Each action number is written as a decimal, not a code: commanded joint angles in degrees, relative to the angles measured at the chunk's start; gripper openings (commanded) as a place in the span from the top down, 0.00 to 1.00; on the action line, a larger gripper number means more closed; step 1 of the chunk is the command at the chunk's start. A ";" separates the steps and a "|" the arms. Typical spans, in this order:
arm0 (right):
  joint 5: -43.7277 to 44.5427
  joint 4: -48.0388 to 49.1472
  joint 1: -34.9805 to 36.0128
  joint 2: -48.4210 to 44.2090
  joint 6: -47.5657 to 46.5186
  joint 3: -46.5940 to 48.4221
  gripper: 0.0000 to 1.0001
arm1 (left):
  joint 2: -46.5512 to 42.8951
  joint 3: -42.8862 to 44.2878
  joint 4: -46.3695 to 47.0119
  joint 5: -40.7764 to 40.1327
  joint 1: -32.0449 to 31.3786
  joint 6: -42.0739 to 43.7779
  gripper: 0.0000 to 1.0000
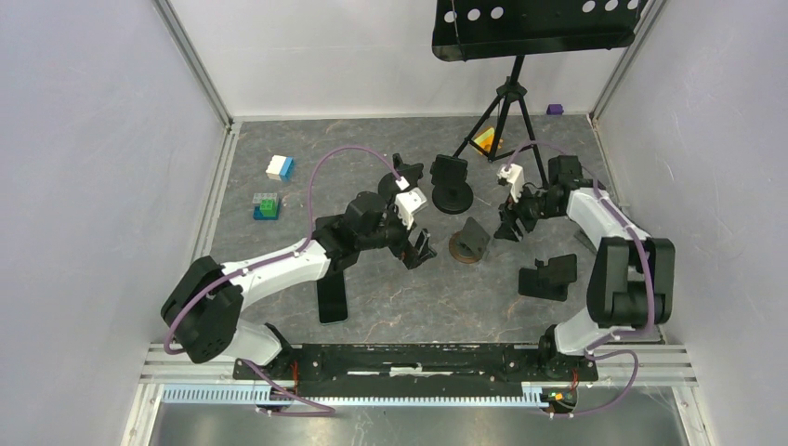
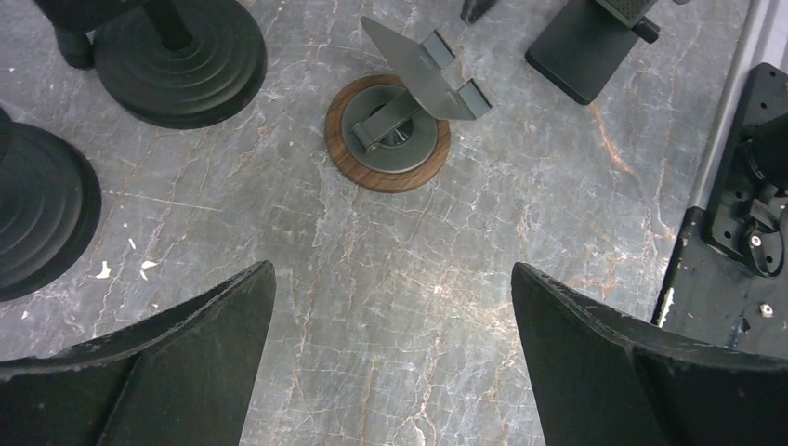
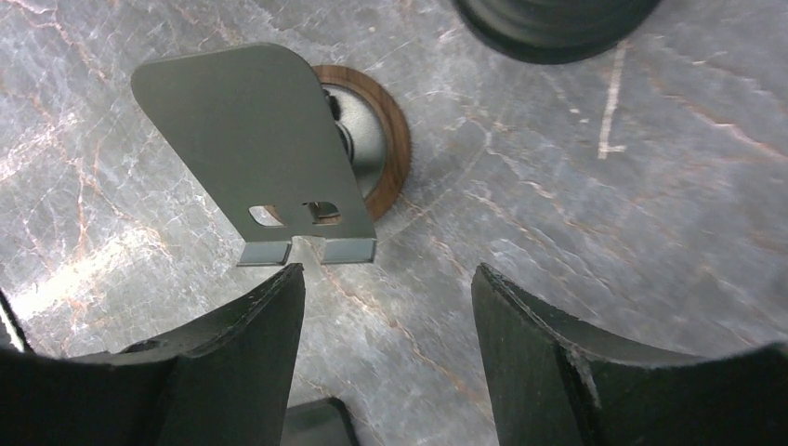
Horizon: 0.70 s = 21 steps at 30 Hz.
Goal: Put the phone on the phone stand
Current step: Move the phone stand to the center of the board.
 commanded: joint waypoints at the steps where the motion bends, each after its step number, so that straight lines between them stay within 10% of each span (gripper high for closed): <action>1: -4.68 -2.09 1.47 4.29 -5.11 1.70 0.29 | -1.19 -0.75 2.39 -3.14 1.25 0.73 0.00; 21: -3.93 26.66 18.70 -3.65 16.17 -17.67 0.42 | -18.06 -5.16 -23.32 -10.49 27.20 18.90 0.00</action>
